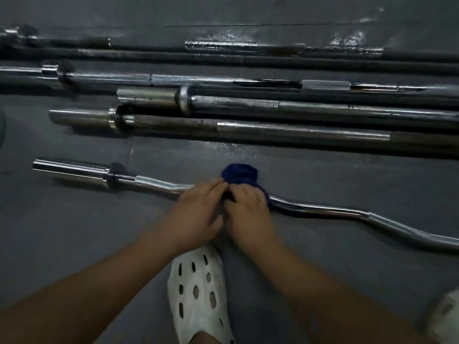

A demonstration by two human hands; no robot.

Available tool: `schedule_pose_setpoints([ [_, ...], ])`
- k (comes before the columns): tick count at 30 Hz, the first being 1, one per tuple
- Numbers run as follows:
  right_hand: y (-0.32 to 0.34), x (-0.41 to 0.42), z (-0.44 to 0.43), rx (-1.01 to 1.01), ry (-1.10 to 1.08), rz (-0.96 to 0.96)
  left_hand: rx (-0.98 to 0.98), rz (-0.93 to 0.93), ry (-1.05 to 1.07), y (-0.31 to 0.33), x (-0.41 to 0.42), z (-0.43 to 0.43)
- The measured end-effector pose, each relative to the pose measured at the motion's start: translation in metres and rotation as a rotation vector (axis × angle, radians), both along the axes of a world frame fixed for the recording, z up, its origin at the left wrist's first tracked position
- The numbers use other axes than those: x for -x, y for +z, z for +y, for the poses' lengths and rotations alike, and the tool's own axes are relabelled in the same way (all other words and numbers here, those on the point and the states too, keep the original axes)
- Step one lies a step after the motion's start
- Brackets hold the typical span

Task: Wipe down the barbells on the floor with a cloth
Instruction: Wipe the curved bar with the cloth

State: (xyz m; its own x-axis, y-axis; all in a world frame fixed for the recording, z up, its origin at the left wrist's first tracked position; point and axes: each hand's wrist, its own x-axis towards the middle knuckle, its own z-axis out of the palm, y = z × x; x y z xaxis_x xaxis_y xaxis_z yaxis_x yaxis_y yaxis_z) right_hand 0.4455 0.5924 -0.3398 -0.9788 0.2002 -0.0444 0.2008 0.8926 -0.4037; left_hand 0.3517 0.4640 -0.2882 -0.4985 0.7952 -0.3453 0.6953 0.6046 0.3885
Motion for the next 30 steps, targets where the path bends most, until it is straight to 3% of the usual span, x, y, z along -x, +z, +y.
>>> schedule_pose_setpoints([
  [1,-0.003,0.001,0.013,0.020,0.039,0.001,0.003,-0.002,0.001,-0.002,-0.001,-0.001],
  [4,-0.002,-0.007,0.050,0.114,-0.413,-0.049,0.012,0.012,-0.017,-0.009,0.000,-0.002],
  [5,0.000,-0.008,0.051,0.101,-0.453,-0.063,0.005,0.022,-0.023,-0.012,0.000,0.001],
  [8,0.000,-0.021,0.051,-0.006,0.044,-0.036,0.011,0.046,-0.046,-0.014,-0.009,0.012],
  [9,-0.002,-0.025,0.061,-0.018,0.082,-0.044,0.010,0.049,-0.057,-0.015,-0.013,0.015],
  [12,-0.005,-0.040,0.081,0.012,-0.361,-0.069,0.001,0.044,-0.112,-0.018,-0.022,0.023],
  [13,-0.001,-0.043,0.077,-0.001,-0.386,-0.073,0.005,0.038,-0.129,-0.020,-0.025,0.026],
  [16,0.000,-0.059,0.081,-0.061,-0.022,-0.004,0.036,0.017,-0.177,-0.022,-0.031,0.035],
  [20,0.002,-0.071,0.096,-0.026,-0.492,-0.050,0.056,0.039,-0.228,-0.026,-0.039,0.041],
  [23,0.003,-0.085,0.087,-0.050,-0.100,0.003,0.045,0.056,-0.226,-0.030,-0.044,0.045],
  [24,0.001,-0.089,0.098,-0.038,-0.075,0.016,0.044,0.065,-0.228,-0.032,-0.044,0.046],
  [28,0.002,-0.113,0.149,0.018,-0.763,-0.066,0.036,0.064,-0.235,-0.038,-0.043,0.043],
  [30,0.006,-0.121,0.153,0.020,-0.894,-0.106,0.037,0.068,-0.243,-0.040,-0.041,0.042],
])
